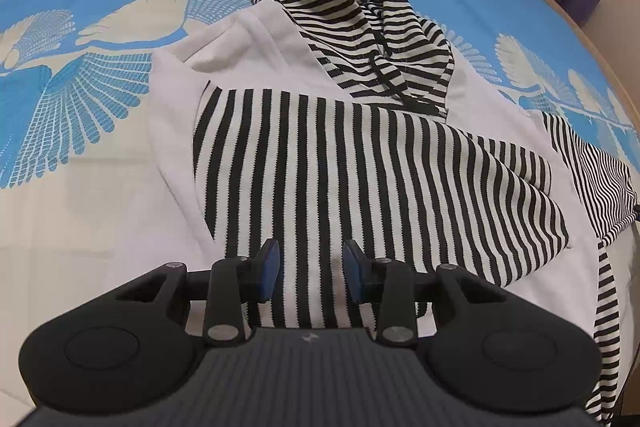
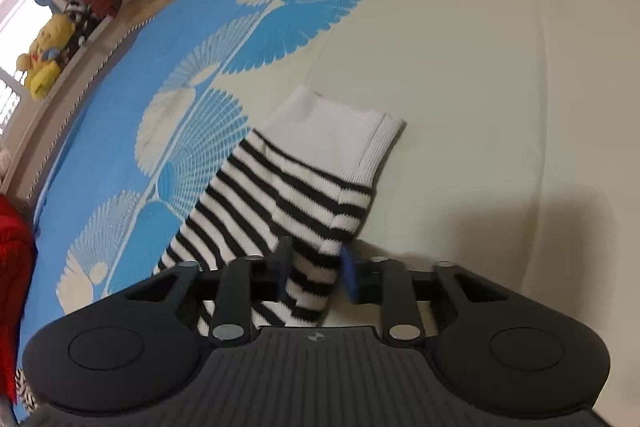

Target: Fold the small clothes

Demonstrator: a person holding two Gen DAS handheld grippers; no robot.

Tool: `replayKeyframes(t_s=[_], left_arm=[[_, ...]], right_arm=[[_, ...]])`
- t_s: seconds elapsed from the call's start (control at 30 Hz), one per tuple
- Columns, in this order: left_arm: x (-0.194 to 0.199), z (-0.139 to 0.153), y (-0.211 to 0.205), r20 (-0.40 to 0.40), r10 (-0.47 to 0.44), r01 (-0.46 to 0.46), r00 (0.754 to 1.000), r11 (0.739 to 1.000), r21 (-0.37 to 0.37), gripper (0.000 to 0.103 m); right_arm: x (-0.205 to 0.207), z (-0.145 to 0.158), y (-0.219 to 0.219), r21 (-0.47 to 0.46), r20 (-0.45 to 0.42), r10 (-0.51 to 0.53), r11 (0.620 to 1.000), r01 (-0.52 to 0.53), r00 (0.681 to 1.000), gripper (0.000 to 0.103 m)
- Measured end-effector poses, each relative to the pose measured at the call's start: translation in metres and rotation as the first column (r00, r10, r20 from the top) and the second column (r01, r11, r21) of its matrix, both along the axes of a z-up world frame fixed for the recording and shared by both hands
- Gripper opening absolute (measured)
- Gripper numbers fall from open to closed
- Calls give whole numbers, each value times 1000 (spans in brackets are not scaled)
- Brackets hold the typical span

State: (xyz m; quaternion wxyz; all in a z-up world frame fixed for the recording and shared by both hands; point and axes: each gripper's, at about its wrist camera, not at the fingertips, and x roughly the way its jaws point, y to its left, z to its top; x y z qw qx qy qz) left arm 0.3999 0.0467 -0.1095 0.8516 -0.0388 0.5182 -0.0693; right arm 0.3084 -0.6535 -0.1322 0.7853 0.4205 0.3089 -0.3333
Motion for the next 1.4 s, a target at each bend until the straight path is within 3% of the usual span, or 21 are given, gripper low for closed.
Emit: replayKeyframes(t_s=[0.13,0.27,0.37,0.43,0.5,0.57,0.6,0.63,0.67,0.7,0.73,0.77,0.8,0.83,0.97,1.03,1.1,1.13,1.2,1.33,1.4], left_arm=[[0,2,6,4,14,-14,1000,1000,-3,39],[1,8,17,13,56,-56,998,998,-14,39],[3,16,31,28,98,-97,995,995,-32,39],[4,23,41,39,130,-128,991,991,-47,39],[6,30,53,49,171,-168,984,983,-70,39],[7,35,65,54,210,-204,976,974,-99,39],[7,37,69,53,226,-219,973,969,-112,39],[7,39,73,52,241,-233,969,964,-126,39],[7,40,78,49,256,-247,965,959,-141,39],[7,41,81,46,265,-256,963,955,-150,39],[7,42,82,44,272,-262,961,952,-158,39],[6,42,84,42,276,-266,960,950,-164,39],[6,43,84,40,277,-266,960,949,-170,39],[6,43,84,40,275,-264,961,948,-175,39],[3,40,79,24,264,-254,964,947,-198,39],[4,35,76,3,261,-255,965,944,-209,39],[3,28,76,-22,270,-267,963,935,-234,39],[4,26,76,-36,277,-277,960,928,-249,39],[5,21,77,-60,294,-299,954,912,-279,39],[7,14,79,-115,326,-344,938,851,-396,39],[9,11,71,-133,312,-338,941,835,-433,50]], right_arm=[[0,5,3,-38,24,-38,999,39,999,5],[17,43,41,-259,10,23,966,-19,1000,4],[35,85,104,-455,26,179,878,-147,984,4],[42,109,164,-534,57,347,803,-265,936,4],[42,130,233,-580,95,539,713,-393,837,4],[37,144,300,-583,132,702,626,-518,700,4],[36,148,330,-553,153,779,577,-601,608,4],[36,148,364,-486,175,858,501,-716,482,4],[36,144,389,-411,183,903,430,-804,389,5],[36,140,413,-339,169,933,359,-870,319,5],[32,136,436,-287,126,953,299,-910,274,5],[27,134,449,-262,84,962,273,-926,260,5],[23,132,456,-244,64,963,268,-932,260,10],[20,132,457,-226,61,958,287,-931,280,10],[18,115,432,-168,102,897,443,-881,431,27],[20,96,421,-145,61,859,512,-847,509,28],[29,75,412,-54,-1,806,591,-805,592,30],[35,67,406,5,17,790,612,-791,612,30],[40,60,397,56,30,776,629,-776,631,30],[47,56,389,73,-2,782,622,-780,623,30],[49,54,390,84,-24,796,605,-792,605,30]])
